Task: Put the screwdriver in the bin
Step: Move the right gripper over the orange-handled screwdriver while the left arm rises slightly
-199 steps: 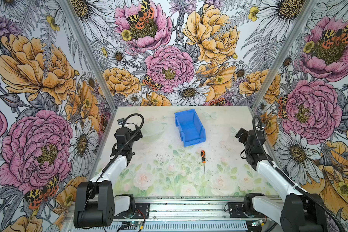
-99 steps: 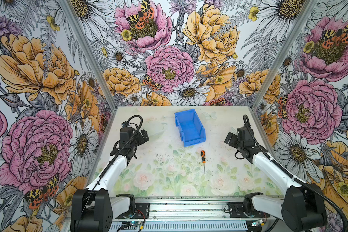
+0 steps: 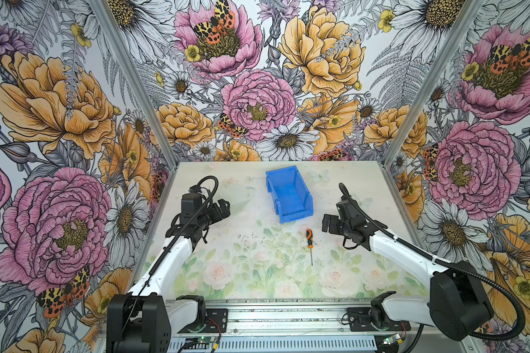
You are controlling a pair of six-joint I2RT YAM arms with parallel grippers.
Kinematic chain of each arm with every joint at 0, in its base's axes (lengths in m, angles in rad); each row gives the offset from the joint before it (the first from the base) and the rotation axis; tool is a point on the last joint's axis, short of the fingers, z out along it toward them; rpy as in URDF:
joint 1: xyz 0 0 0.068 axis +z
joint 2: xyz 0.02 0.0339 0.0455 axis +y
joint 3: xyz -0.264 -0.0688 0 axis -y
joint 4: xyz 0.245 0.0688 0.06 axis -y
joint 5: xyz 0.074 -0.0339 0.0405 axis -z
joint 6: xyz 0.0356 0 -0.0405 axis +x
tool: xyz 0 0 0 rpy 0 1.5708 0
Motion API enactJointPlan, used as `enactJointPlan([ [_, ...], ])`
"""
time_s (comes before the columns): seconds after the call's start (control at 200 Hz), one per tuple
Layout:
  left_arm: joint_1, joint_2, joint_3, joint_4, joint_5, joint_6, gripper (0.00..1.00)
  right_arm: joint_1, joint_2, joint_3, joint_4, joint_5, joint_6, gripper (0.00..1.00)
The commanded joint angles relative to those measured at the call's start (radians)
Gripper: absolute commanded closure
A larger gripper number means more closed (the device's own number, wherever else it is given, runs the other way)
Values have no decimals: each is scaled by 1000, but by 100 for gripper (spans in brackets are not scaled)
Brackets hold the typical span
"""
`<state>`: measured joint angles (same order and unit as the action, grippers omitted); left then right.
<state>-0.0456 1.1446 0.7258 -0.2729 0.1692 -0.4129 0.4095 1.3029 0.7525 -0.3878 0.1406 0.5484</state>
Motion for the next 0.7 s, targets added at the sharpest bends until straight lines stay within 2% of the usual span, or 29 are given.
enactJointPlan([
  [0.0,9,0,-20,-8,27,17,1,43,33,34,-2,-13,-22,2],
  [0.285,12,-5,-31,3,10,20,1,136,159,82,32,-14,16,7],
  [0.51,16,-29,-37,2,-13,16,1,171,235,106,62,-2,43,10],
  [0.695,25,-32,-35,0,-16,20,1,193,280,116,70,1,45,16],
])
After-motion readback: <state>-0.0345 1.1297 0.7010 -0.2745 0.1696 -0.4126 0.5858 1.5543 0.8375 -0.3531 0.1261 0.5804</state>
